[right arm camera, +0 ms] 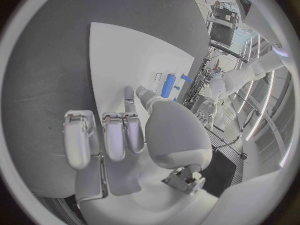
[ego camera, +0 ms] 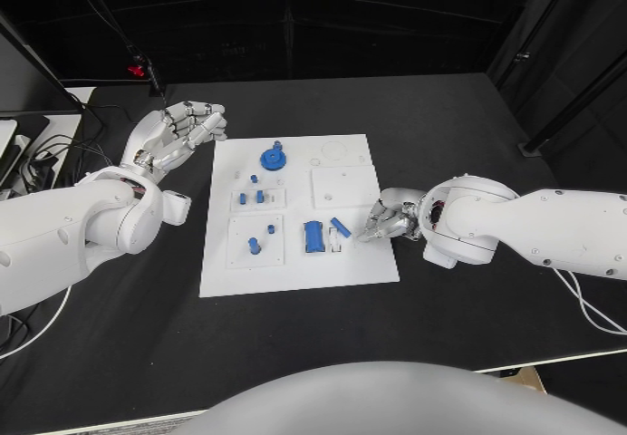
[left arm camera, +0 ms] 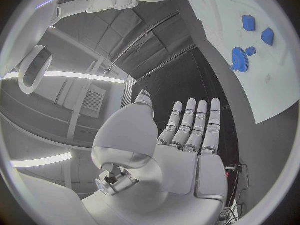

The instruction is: Assemble the parts on the task board

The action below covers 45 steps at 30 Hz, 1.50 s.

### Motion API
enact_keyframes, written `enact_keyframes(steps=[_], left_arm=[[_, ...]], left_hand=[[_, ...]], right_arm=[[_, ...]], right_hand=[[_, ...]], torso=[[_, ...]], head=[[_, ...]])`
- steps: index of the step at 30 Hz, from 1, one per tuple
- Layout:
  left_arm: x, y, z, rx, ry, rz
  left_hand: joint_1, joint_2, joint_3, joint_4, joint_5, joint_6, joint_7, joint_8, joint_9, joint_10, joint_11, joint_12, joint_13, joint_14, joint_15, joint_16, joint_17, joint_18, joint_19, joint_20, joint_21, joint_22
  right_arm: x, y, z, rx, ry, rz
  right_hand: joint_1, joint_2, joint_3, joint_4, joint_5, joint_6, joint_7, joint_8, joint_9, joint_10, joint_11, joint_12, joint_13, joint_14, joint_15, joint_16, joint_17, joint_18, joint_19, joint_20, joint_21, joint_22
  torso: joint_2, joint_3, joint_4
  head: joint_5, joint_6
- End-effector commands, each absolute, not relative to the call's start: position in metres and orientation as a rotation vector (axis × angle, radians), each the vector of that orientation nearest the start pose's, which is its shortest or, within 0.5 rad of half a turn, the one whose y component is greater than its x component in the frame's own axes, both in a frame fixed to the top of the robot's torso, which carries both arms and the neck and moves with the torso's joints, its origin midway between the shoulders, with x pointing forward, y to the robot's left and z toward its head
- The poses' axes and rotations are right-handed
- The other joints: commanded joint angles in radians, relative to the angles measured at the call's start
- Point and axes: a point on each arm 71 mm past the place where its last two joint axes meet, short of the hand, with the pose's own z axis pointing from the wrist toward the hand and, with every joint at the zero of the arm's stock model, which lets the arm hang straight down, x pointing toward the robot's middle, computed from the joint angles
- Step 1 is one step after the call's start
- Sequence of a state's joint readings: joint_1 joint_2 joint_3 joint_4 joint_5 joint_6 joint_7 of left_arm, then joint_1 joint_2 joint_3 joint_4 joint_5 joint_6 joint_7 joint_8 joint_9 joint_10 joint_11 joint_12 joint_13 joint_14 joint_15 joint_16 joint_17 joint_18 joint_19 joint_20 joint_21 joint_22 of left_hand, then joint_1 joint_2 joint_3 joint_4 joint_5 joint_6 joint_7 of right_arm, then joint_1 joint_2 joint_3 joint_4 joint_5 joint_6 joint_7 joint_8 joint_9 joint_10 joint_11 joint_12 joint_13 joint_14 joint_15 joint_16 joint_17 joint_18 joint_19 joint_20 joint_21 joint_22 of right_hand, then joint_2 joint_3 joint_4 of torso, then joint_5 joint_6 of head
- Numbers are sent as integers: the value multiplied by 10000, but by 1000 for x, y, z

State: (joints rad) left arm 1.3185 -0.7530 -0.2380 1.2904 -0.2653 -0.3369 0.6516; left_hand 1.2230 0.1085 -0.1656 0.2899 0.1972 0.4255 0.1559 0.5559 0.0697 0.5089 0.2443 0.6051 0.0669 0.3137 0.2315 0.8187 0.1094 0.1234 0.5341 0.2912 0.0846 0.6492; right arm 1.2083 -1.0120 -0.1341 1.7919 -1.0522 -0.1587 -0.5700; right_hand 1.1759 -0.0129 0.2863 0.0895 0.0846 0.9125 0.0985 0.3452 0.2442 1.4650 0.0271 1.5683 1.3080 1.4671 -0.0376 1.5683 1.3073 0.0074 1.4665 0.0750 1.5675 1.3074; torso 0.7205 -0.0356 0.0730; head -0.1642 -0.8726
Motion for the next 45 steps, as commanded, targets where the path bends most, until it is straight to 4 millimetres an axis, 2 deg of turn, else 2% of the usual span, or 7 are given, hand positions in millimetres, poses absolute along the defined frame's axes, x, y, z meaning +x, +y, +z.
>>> enact_keyframes(steps=[1, 5, 11, 12, 19, 30, 45], left_arm=[[523, 230, -176, -5786, 13299, -14215], [523, 230, -176, -5788, 13309, -14222], [523, 231, -176, -5799, 13327, -14228], [523, 231, -177, -5802, 13329, -14222], [522, 230, -177, -5801, 13338, -14240], [522, 230, -177, -5797, 13328, -14250], [522, 230, -177, -5800, 13334, -14256]], left_hand=[[4, 134, -57, 20, 34, -57, 1298, 47, -13, -102, -2, 51, -11, -40, 19, 35, -10, -58, 1, -22, 59, -16], [4, 134, -57, 20, 34, -57, 1298, 47, -13, -102, -2, 51, -11, -40, 19, 35, -10, -58, 1, -22, 59, -16], [-11, 179, -79, 22, 39, -70, 1299, 62, -15, -105, -2, 71, -12, -34, 18, 57, -35, -57, -2, -23, 62, -22], [-13, 184, -83, 22, 40, -71, 1298, 65, -15, -101, -3, 77, -11, -29, 18, 63, -39, -57, -2, -23, 63, -23], [-13, 185, -84, 22, 40, -71, 1298, 66, -15, -100, -3, 78, -11, -27, 18, 65, -39, -57, -2, -23, 63, -23], [-13, 185, -84, 22, 40, -71, 1298, 66, -15, -100, -3, 78, -11, -27, 18, 65, -39, -57, -2, -23, 63, -23], [-13, 195, -98, 20, 42, -77, 1298, 74, -15, -94, -4, 91, -11, -17, 16, 79, -51, -56, -2, -23, 66, -25]], right_arm=[[416, -228, -221, 3883, 20940, 4814], [418, -227, -213, 3666, 19835, 5125], [417, -224, -203, 3123, 18601, 5415], [417, -222, -202, 3028, 18480, 5455], [418, -216, -202, 2598, 18476, 5369], [422, -203, -209, 807, 19160, 4005], [422, -197, -214, 128, 19501, 3317]], right_hand=[[-255, -203, -404, 133, 365, 74, 86, 202, -473, 1058, 136, 25, 2628, 1037, 113, 25, 2635, -74, 1043, 67, 33, 2634], [-468, -467, -983, 286, 1076, -197, 224, 528, -297, 1058, 253, 25, 2628, 1037, 207, 25, 2635, -74, 1043, 149, 33, 2634], [-253, -430, -1684, 372, 1541, -864, 324, 1610, 296, 1058, 363, 25, 2628, 1037, 291, 25, 2635, -74, 1043, 269, 33, 2634], [-185, -390, -1873, 423, 1578, -1114, 344, 1973, 504, 1058, 384, 25, 2628, 1037, 311, 25, 2635, -74, 1043, 292, 33, 2634], [80, -268, -2063, 421, 1719, -1605, 386, 2467, 771, 1058, 414, 25, 2628, 1037, 352, 25, 2635, -74, 1043, 313, 33, 2634], [548, -101, -1980, 281, 1385, -2289, 418, 2768, 900, 1058, 449, 25, 2628, 1037, 387, 25, 2635, -74, 1043, 358, 33, 2634], [641, -30, -1875, 284, 1297, -2601, 451, 2759, 853, 1058, 475, 25, 2628, 1037, 410, 25, 2635, -74, 1043, 376, 33, 2634]], torso=[[-6, -3, -21], [0, 4, -15], [-3, -1, -14], [-2, 0, -16], [6, 0, 13], [13, 3, 9], [-2, 1, 6]], head=[[31, 0], [56, 0], [80, 0], [79, 0], [42, 0], [59, 0], [52, 0]])
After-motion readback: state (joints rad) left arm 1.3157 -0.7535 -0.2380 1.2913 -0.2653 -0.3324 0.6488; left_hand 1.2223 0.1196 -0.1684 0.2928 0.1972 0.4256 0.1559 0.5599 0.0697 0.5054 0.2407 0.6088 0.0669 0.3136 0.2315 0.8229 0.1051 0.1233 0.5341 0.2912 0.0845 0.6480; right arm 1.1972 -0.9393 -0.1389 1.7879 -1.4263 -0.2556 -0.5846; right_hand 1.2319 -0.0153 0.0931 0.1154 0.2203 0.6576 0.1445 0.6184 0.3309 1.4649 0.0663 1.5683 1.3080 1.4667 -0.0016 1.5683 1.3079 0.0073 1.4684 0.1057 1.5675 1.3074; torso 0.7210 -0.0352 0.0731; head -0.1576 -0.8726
